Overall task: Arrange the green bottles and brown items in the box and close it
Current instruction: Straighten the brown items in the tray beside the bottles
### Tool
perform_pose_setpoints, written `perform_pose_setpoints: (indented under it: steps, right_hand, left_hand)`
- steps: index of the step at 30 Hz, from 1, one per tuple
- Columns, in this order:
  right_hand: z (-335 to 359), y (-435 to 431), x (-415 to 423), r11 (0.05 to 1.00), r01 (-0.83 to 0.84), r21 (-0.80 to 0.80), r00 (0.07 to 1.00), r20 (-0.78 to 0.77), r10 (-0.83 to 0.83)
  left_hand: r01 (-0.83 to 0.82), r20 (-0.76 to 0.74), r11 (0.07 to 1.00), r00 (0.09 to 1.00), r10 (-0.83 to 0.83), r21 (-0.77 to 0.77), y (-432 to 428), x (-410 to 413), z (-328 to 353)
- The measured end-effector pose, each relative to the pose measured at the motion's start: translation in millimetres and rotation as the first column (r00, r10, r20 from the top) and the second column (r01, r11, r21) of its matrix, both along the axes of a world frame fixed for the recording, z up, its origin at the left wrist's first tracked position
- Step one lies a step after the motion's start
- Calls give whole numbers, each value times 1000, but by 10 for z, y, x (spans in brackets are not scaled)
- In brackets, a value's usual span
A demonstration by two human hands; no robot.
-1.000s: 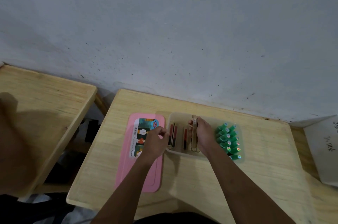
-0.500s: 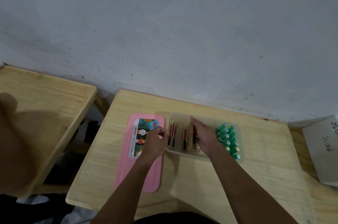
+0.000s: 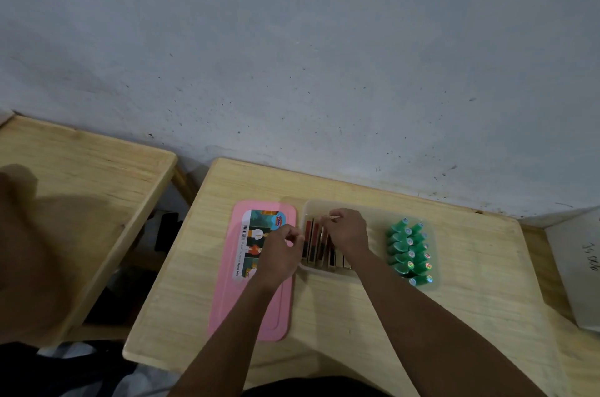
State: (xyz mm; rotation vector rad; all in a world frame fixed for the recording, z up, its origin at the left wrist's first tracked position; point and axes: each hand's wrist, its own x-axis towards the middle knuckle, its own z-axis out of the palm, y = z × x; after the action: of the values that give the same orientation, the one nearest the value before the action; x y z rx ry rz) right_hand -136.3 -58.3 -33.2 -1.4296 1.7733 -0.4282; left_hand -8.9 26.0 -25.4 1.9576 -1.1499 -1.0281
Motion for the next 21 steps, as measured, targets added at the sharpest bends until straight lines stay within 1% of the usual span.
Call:
perform_pose_setpoints:
  steps: [2,5,8,10,11,13,16,19,21]
  right_hand:
    - [-32,34,13,998,-56,-21,998,-39,56]
    - [-28,68,-1,993,-110,-37,993,-49,108]
    - [-7,56,-57,967,-250,-45,963,-119,244]
    - [23,54,-121,947,-320,-7,940,-129,316]
    - [46,59,-158,944,-331,8,936,-121,329]
    - [84,79,-244,956,-293,-8,947,-142,289]
    - [129,134,-355,972,-233,-32,949,-225,220]
    - [135,214,-378,958,-285,44,888,-364,281]
    - [109,272,-366,947,-309,91,860,-399,319]
  left_hand:
    - [4,4,1000,1000,-4,0,-1,3,-9]
    - [5,7,1000,1000,-5,-11,-4,3,-21]
    - [1,-2,1000,1000,-1,-22,-5,9,-38]
    - [4,-4,1000,1000,-4,-29,-6,12,-55]
    - [7,-5,1000,1000,-7,-30,-6,14,-60]
    - [12,-4,1000,1000,-12,-27,-8,13,-66]
    - [16,1,1000,1000,-16,-20,-15,9,-59]
    - [20,1,1000,1000,-20,-23,-18,14,-62]
    - [21,13,999,1000,-20,-28,-16,13,-67]
